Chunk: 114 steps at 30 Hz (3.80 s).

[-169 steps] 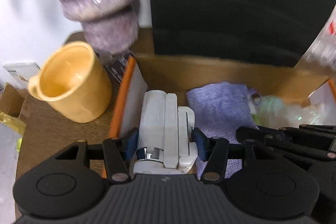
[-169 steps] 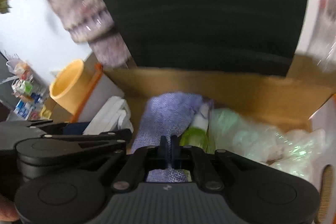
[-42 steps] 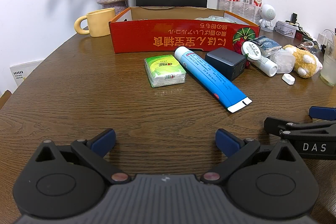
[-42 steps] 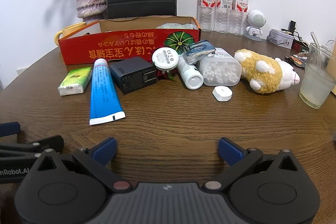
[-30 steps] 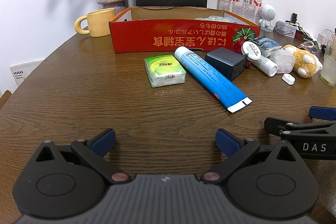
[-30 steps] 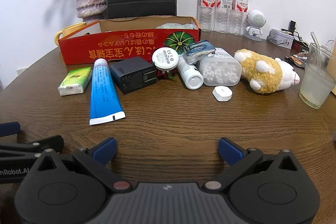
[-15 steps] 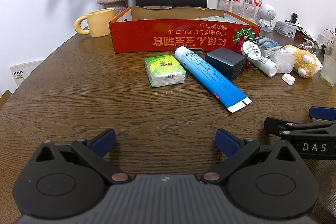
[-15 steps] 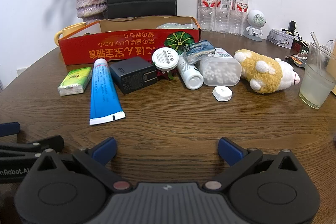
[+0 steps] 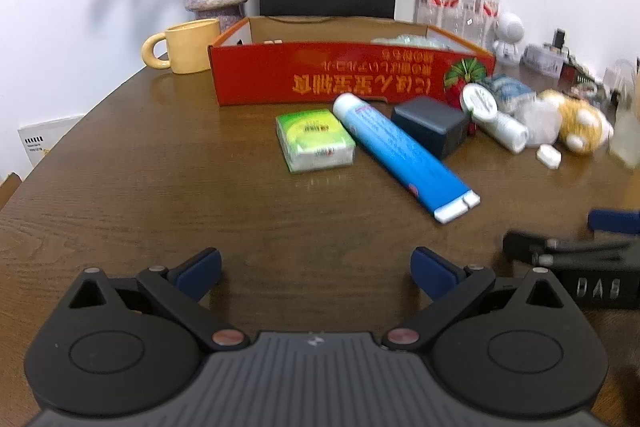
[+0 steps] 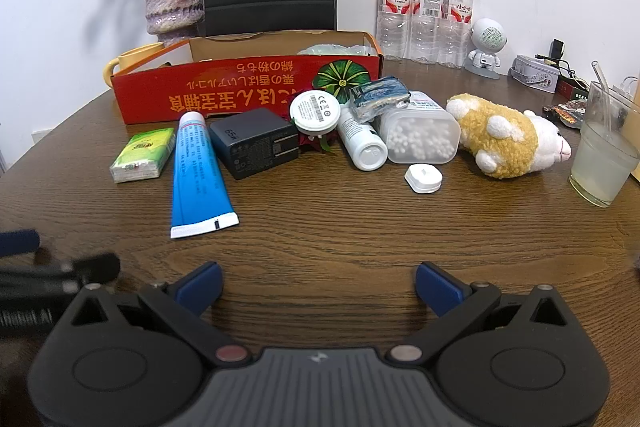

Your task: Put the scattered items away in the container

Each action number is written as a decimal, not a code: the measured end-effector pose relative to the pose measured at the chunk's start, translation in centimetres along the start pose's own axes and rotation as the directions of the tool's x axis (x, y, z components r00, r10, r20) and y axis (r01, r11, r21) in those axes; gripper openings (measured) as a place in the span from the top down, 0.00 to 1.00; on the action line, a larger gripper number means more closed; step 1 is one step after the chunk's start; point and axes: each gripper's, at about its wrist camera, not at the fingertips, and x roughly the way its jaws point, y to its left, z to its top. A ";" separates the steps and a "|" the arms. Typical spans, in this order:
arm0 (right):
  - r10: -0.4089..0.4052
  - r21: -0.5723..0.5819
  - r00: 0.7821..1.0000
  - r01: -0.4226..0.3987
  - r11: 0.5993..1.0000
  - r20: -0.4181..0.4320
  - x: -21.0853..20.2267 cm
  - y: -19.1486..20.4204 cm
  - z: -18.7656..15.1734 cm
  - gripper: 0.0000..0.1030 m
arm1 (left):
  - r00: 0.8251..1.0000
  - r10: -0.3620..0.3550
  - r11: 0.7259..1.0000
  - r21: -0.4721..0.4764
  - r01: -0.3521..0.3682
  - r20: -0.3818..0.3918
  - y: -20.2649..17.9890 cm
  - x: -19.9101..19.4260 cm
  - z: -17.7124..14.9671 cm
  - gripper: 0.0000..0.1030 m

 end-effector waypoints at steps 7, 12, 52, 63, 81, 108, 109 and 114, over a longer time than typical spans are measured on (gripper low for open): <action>0.035 -0.034 0.999 -0.035 0.999 -0.005 0.2 -0.4 0.2 0.00 | 1.000 0.015 0.998 -0.055 -0.015 0.005 1.4 4.3 5.6 0.03; 0.038 -0.056 0.999 -0.039 0.998 -0.024 1.0 -3.2 1.8 0.01 | 0.999 0.009 1.000 0.007 -0.009 -0.037 0.8 7.1 6.9 0.05; 0.305 -0.060 0.951 -0.303 0.951 0.042 7.3 -0.7 22.9 0.77 | 0.999 -0.024 1.000 0.006 0.024 -0.024 4.5 12.8 23.3 0.55; 0.385 0.127 0.885 -0.364 0.923 -0.261 21.5 6.8 26.5 0.75 | 0.964 0.051 0.999 0.003 -0.052 -0.261 6.8 19.6 22.6 0.52; 0.249 0.139 0.858 -0.208 0.968 -0.449 18.6 0.8 23.8 0.25 | 0.953 0.010 1.000 0.005 -0.009 -0.301 5.1 17.0 20.8 0.09; 0.158 0.048 0.985 -0.155 0.987 -0.065 0.6 -4.2 11.7 0.00 | 0.996 -0.048 0.996 -0.073 0.043 -0.078 2.6 2.7 9.2 0.00; 0.159 0.048 0.987 -0.157 0.986 -0.035 -0.6 -4.6 10.3 0.00 | 0.997 -0.046 0.997 -0.069 0.041 -0.066 2.3 2.1 8.2 0.00; 0.162 0.025 0.987 -0.162 0.987 0.004 -1.6 -5.3 3.5 0.00 | 1.000 0.022 0.997 -0.075 -0.023 -0.013 0.7 0.7 2.8 0.00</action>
